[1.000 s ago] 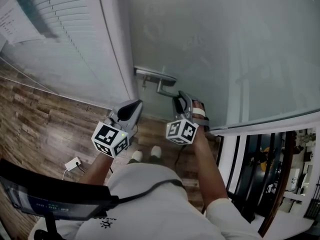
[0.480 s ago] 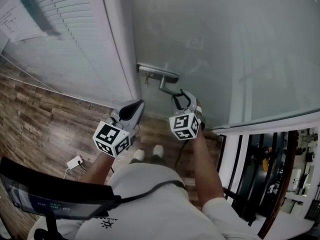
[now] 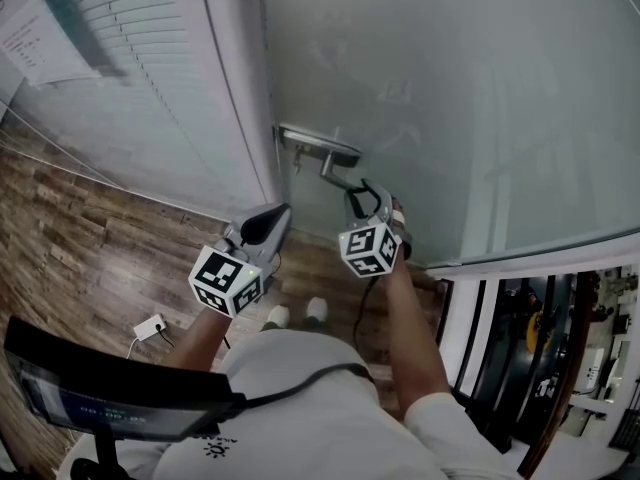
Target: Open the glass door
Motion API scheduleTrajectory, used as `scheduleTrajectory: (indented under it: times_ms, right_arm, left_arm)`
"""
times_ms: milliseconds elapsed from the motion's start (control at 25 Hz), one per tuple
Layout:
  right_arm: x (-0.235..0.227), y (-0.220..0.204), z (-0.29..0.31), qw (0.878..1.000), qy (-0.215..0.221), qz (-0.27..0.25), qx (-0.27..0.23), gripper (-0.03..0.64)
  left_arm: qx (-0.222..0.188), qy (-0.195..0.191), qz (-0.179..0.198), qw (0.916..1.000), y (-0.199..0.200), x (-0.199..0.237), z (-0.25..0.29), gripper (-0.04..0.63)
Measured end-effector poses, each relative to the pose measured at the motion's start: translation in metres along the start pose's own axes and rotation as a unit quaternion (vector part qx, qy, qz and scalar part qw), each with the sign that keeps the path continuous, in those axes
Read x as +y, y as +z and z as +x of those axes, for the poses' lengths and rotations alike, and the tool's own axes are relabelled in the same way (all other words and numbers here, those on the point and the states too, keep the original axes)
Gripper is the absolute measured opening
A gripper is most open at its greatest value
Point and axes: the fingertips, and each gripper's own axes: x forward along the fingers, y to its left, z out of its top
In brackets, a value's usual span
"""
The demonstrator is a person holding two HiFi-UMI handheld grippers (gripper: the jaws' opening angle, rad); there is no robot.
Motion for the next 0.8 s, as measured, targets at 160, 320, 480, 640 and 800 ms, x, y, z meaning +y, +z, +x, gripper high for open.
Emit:
scheduleTrajectory:
  times_ms: [160, 320, 480, 640, 800]
  right_arm:
    - [-0.006, 0.000, 0.009, 1.000, 0.008, -0.011, 0.001, 0.149]
    - [-0.013, 0.001, 0.016, 1.000, 0.016, -0.017, -0.001, 0.147]
    - [-0.017, 0.001, 0.023, 0.999, 0.027, -0.027, -0.002, 0.143]
    - [-0.024, 0.002, 0.028, 0.998, 0.033, -0.049, -0.005, 0.140]
    - [-0.032, 0.006, 0.026, 0.995, 0.043, -0.084, -0.013, 0.137]
  left_arm:
    - [-0.002, 0.007, 0.002, 1.0000, 0.003, -0.001, 0.005, 0.003]
    - [-0.005, 0.015, 0.005, 0.9999, 0.008, -0.004, 0.012, 0.003]
    - [-0.006, 0.025, 0.007, 0.9997, 0.008, -0.007, 0.018, 0.003]
    - [-0.010, 0.036, 0.006, 0.9993, 0.010, -0.014, 0.028, 0.003]
    - [-0.005, 0.048, 0.005, 0.9988, 0.005, -0.021, 0.031, 0.003]
